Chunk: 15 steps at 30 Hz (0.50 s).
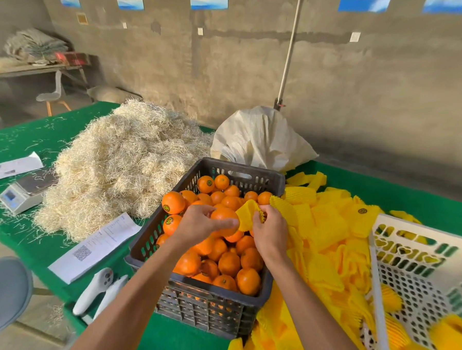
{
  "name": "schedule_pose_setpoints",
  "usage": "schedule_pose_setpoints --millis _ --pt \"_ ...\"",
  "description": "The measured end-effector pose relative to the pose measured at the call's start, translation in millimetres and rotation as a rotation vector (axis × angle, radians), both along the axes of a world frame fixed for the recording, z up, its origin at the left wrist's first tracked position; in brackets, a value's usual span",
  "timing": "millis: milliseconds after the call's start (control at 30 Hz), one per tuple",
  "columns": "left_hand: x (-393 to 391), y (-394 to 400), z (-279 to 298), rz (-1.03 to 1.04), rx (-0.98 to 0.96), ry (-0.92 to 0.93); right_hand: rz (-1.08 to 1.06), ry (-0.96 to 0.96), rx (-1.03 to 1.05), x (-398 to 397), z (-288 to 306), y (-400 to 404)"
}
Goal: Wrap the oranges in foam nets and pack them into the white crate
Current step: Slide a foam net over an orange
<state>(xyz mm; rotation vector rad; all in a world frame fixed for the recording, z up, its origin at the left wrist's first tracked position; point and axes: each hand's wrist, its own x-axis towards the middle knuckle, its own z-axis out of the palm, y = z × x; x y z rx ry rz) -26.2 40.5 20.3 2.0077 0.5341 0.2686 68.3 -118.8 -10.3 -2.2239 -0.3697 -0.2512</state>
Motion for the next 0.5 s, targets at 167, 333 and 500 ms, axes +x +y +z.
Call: schedule_pose_setpoints --millis 167,333,500 --pt "-0.6 -16.1 7.0 -0.042 -0.944 -0.027 0.039 -0.099 0.006 -6.6 5.7 2.3" --pt "3.1 -35.5 5.9 -0.112 -1.132 -0.068 0.139 -0.091 0.073 -16.2 4.3 11.0" --pt "5.5 -35.9 1.1 -0.043 -1.024 -0.071 0.204 0.063 0.117 -9.1 6.2 8.6"
